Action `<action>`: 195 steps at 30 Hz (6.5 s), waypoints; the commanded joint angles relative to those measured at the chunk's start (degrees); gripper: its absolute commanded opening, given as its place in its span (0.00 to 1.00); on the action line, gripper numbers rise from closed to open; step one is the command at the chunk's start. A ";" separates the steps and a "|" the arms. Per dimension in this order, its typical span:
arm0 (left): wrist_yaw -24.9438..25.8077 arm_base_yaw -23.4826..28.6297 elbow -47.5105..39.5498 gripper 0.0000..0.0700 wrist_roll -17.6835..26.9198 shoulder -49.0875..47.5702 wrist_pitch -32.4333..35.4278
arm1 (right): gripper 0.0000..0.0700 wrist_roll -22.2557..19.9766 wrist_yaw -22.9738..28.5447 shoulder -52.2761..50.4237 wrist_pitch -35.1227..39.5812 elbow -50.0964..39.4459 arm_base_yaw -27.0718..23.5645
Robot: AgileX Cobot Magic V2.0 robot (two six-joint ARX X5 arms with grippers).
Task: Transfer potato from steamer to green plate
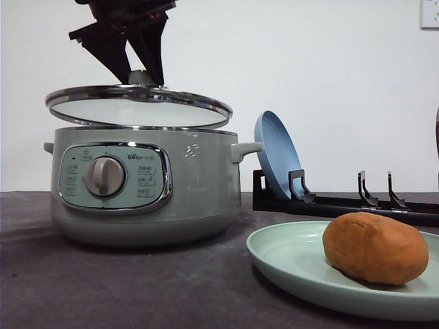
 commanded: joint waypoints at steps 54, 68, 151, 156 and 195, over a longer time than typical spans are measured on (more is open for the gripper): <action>-2.97 -2.13 1.59 0.00 3.38 6.43 2.17 | 0.94 -1.32 2.89 0.28 0.75 0.92 0.50; -2.84 -2.15 2.15 0.70 0.39 3.35 1.71 | 0.94 -1.32 2.87 0.28 0.72 0.94 0.52; 9.23 1.53 -45.43 0.00 -10.26 -67.74 14.11 | 0.03 -2.83 -1.63 -7.76 14.03 -21.57 0.52; 9.22 10.70 -58.91 0.00 -9.76 -72.30 28.64 | 0.03 -2.83 -1.64 -7.76 14.03 -21.57 0.52; -10.15 20.45 -103.00 0.00 -7.84 -100.35 48.11 | 0.03 -2.83 -1.64 -7.76 14.03 -21.57 0.51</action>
